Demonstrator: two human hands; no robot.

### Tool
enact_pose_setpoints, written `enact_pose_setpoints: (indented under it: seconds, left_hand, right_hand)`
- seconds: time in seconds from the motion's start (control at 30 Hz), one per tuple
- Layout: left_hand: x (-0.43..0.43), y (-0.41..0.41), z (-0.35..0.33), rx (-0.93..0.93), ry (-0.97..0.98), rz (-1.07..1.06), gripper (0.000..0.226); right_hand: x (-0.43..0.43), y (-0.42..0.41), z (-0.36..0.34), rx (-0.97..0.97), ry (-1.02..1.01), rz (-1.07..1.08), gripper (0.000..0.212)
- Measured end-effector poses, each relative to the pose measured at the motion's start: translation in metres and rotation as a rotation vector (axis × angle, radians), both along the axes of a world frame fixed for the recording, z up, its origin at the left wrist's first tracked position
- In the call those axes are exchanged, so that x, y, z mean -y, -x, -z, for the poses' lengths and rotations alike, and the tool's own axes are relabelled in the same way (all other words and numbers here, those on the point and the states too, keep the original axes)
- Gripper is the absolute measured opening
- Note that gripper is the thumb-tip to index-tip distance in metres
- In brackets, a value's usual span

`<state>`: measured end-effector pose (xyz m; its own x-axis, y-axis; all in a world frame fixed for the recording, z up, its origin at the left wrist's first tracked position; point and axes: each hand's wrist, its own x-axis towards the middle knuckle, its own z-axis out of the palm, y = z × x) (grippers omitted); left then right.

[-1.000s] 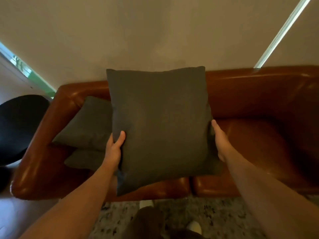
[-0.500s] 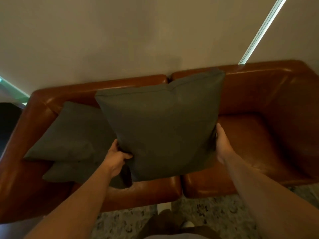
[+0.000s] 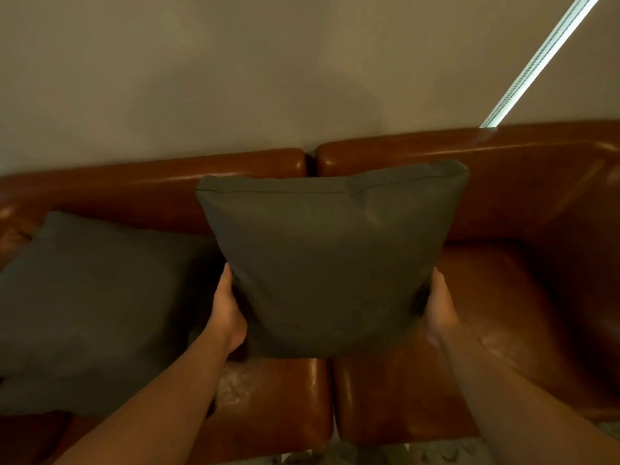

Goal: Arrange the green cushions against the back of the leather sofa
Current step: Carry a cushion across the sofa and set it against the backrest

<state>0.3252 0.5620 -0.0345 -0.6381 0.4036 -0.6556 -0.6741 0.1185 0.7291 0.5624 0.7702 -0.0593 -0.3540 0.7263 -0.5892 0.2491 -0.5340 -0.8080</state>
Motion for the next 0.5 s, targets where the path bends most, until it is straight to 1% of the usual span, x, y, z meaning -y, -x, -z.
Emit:
enact_pose_setpoints:
  seconds: [0.03,0.1,0.13,0.2,0.23,0.3,0.37,0.4,0.5]
  left_hand:
    - [-0.018,0.001,0.013,-0.007,-0.007,-0.011,0.044]
    - [-0.053,0.001,0.040,-0.004,-0.028,-0.016,0.043]
    - [-0.070,0.001,0.051,-0.004,-0.037,-0.006,0.043]
    - [-0.103,0.001,0.074,-0.006,-0.064,0.019,0.045]
    - [-0.119,0.000,0.087,-0.004,-0.077,0.026,0.046]
    - [-0.147,0.000,0.110,-0.016,-0.092,0.040,0.045]
    - [-0.172,0.000,0.130,-0.048,-0.048,0.078,0.045]
    - [-0.182,0.000,0.139,-0.053,-0.007,0.105,0.048]
    - [-0.201,0.000,0.161,-0.041,0.138,0.178,0.066]
  right_hand:
    - [-0.017,0.003,0.012,-0.004,-0.012,-0.004,0.049]
    - [-0.049,0.008,0.032,-0.001,-0.054,0.019,0.071]
    - [-0.066,0.010,0.041,-0.005,-0.075,0.025,0.073]
    - [-0.102,0.011,0.061,-0.009,-0.107,0.054,0.052]
    - [-0.120,0.010,0.072,-0.004,-0.119,0.072,0.048]
    - [-0.154,0.009,0.090,0.019,-0.119,0.093,0.050]
    - [-0.181,0.009,0.103,0.035,-0.120,0.068,0.056]
    - [-0.192,0.008,0.109,0.051,-0.117,0.049,0.057]
    - [-0.210,0.009,0.126,0.124,-0.100,-0.008,0.053]
